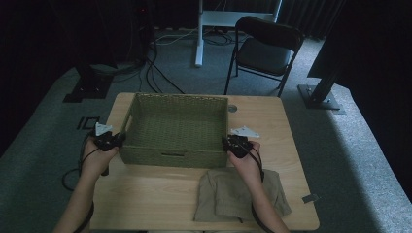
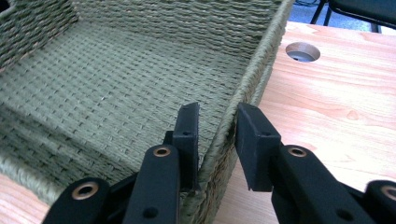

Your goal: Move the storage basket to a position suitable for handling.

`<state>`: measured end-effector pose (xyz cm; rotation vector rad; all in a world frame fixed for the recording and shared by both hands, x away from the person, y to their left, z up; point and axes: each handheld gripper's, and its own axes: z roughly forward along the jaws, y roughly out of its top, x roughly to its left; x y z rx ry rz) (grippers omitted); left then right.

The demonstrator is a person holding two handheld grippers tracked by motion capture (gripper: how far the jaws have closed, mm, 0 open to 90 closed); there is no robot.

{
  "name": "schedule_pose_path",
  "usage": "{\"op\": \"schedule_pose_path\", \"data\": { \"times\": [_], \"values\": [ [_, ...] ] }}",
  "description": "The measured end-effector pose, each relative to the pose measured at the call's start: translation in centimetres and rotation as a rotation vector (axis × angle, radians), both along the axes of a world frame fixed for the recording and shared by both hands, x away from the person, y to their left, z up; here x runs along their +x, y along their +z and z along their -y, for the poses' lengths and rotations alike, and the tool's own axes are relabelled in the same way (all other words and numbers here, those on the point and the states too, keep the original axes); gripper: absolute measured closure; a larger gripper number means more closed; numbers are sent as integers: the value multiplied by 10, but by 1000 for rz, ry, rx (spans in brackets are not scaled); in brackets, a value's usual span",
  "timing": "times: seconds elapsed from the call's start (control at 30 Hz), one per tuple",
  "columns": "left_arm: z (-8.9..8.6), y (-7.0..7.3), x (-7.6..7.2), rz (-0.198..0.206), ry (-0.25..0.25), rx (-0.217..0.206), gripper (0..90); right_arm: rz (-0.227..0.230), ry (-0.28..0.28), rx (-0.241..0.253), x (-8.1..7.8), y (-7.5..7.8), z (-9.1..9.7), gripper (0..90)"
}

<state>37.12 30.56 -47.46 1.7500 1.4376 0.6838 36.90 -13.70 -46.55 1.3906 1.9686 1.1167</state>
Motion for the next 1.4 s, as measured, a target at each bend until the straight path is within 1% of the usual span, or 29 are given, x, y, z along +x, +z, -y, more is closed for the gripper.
{"op": "schedule_pose_path", "data": {
  "times": [0.1,0.17,0.33,0.5,0.57,0.63,0.7,0.83,0.93,1.0,1.03,1.1,1.13,1.17,1.2,1.23,1.27,1.3,1.33,1.37,1.4],
  "values": [
    [-1,0,-3,-4,2,0,818,0,-4,-1,1,0,-1,718],
    [-2,0,-8,-2,6,6,817,-1,-3,-10,3,1,-4,724],
    [-1,1,-14,-4,21,10,814,-5,-5,-6,8,1,-6,740],
    [-2,1,-19,-6,17,4,810,-8,-11,-1,5,1,-6,745],
    [-3,1,-20,-7,15,5,810,-19,-6,-7,3,2,-6,742],
    [-3,0,-20,-6,17,-12,808,-22,-2,-3,2,2,-5,739],
    [-4,-1,-18,-4,12,-19,803,-24,-1,12,2,2,-4,738],
    [-6,-2,-15,1,17,-37,798,-16,-3,1,3,1,-5,737],
    [-6,-2,-11,-2,17,-29,798,-16,-5,2,5,1,-6,738],
    [-8,-2,-8,-1,20,-46,798,-13,-8,8,7,1,-7,734],
    [-8,-2,-8,-1,20,-46,798,-13,-8,8,7,1,-7,734],
    [-7,-2,-8,0,18,-31,799,-15,-9,10,7,1,-7,735],
    [-7,-2,-8,0,17,-34,799,-14,-9,10,7,1,-7,734],
    [-8,-2,-8,-5,16,-46,790,-14,-9,14,7,1,-7,733],
    [-9,0,-8,-18,13,-52,752,-16,-8,20,8,1,-6,731],
    [-9,2,-8,-10,12,-59,691,-18,-7,27,8,1,-5,726],
    [-11,6,-7,6,10,-67,646,-4,-19,43,9,4,-3,698],
    [-12,10,-6,21,10,-72,646,-4,-19,43,9,4,-3,698],
    [-13,14,-4,35,9,-65,613,0,-30,48,11,5,-1,677],
    [-14,18,-1,39,5,-45,558,2,-36,50,13,8,0,654],
    [-14,21,2,42,1,-24,517,15,-42,61,15,12,1,612]
  ]
}}
